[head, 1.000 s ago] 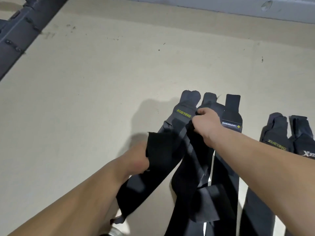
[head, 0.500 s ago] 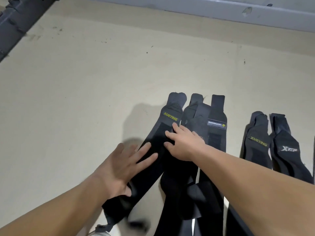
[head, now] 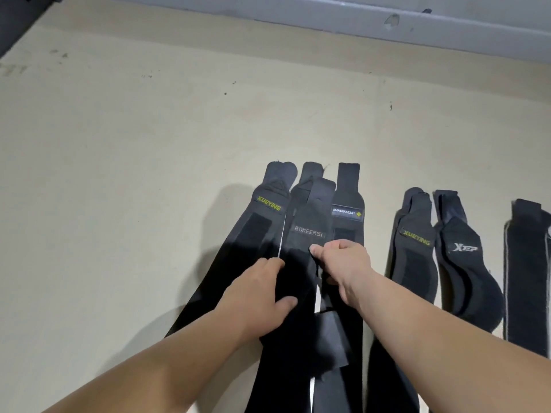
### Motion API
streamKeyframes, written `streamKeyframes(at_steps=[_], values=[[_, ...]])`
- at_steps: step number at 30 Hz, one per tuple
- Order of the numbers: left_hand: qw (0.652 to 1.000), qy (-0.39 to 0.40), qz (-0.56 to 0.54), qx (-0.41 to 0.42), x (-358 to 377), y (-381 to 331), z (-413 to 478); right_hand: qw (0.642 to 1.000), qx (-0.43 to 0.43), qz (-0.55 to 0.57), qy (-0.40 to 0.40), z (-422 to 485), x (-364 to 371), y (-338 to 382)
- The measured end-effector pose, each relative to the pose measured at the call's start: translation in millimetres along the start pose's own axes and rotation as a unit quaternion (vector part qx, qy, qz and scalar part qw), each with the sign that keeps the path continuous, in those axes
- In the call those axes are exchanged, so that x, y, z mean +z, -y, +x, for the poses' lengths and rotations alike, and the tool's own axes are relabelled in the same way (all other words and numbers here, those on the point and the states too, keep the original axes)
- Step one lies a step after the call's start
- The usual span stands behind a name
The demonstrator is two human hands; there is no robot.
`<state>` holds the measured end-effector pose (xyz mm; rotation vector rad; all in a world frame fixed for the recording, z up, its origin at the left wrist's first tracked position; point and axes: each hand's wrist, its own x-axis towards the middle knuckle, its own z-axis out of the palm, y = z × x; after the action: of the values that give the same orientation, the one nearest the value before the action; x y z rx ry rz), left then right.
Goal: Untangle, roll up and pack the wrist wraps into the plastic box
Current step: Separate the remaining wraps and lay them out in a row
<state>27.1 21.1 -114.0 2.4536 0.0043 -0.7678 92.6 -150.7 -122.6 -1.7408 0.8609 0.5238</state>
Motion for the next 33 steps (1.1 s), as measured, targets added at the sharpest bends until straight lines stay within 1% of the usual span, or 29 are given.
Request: streamKeyframes(at_steps=[2, 4, 6, 9, 11, 14, 16, 18, 19, 21, 22, 23, 25, 27, 29, 31, 32, 33], values=[[1.0, -0.016, -0.002, -0.026, 5.7, -2.5, 3.3, 0.996, -0.078, -0.031, -0.017, -5.1, -2.7, -1.8], [0.998, -0.016, -0.028, -0.049, 7.7, -5.3, 5.2, 0.988, -0.147, -0.054, -0.011, -14.7, -6.3, -0.7], [0.997, -0.006, -0.048, -0.062, 6.4, -9.8, 6.4, 0.985, -0.166, -0.037, 0.019, -20.8, -10.5, 0.2], [0.991, -0.011, -0.106, -0.083, 3.6, -19.4, 5.1, 0.989, -0.122, 0.034, 0.079, -24.3, -18.5, -1.0], [0.98, -0.022, -0.17, -0.104, 2.5, -24.8, 6.3, 0.987, -0.063, 0.076, 0.123, -22.9, -20.8, -3.4], [0.939, -0.068, -0.311, -0.128, -3.8, -31.9, 7.9, 0.982, -0.011, 0.106, 0.156, -22.7, -20.7, 0.7], [0.919, -0.07, -0.37, -0.116, -12.9, -37.6, 7.8, 0.97, 0.027, 0.161, 0.182, -18.0, -24.5, 7.5], [0.902, -0.03, -0.42, -0.096, -14.4, -41.9, 8.9, 0.953, 0.048, 0.216, 0.206, -13.4, -33.2, 12.6], [0.894, 0.011, -0.436, -0.1, -14.4, -44.0, 9.0, 0.951, 0.05, 0.221, 0.211, -13.2, -37.2, 14.8], [0.877, 0.095, -0.449, -0.146, -8.7, -44.0, 12.9, 0.964, 0.031, 0.192, 0.18, -7.4, -42.2, 14.0], [0.871, 0.115, -0.449, -0.164, -6.2, -43.9, 15.8, 0.972, 0.018, 0.177, 0.156, -3.9, -42.5, 13.0], [0.873, 0.115, -0.441, -0.171, -5.2, -43.7, 17.5, 0.978, 0.009, 0.167, 0.125, -2.5, -42.8, 13.5], [0.893, 0.094, -0.412, -0.156, -2.7, -44.9, 20.9, 0.986, -0.015, 0.159, 0.046, 2.5, -44.8, 17.4], [0.91, 0.084, -0.383, -0.139, -3.3, -47.5, 21.5, 0.987, -0.064, 0.145, -0.025, 7.8, -50.1, 28.2], [0.919, 0.078, -0.365, -0.129, -2.4, -49.7, 22.8, 0.981, -0.126, 0.13, -0.073, 8.7, -57.2, 47.0], [0.925, 0.078, -0.345, -0.135, 1.1, -48.9, 33.1, 0.971, -0.191, 0.111, -0.093, 9.9, -67.0, 64.8], [0.927, 0.076, -0.338, -0.142, 1.9, -48.4, 38.5, 0.97, -0.209, 0.1, -0.079, 9.6, -68.5, 71.8], [0.93, 0.069, -0.329, -0.15, 3.4, -48.0, 42.3, 0.972, -0.212, 0.094, -0.05, 11.1, -68.2, 76.1]])
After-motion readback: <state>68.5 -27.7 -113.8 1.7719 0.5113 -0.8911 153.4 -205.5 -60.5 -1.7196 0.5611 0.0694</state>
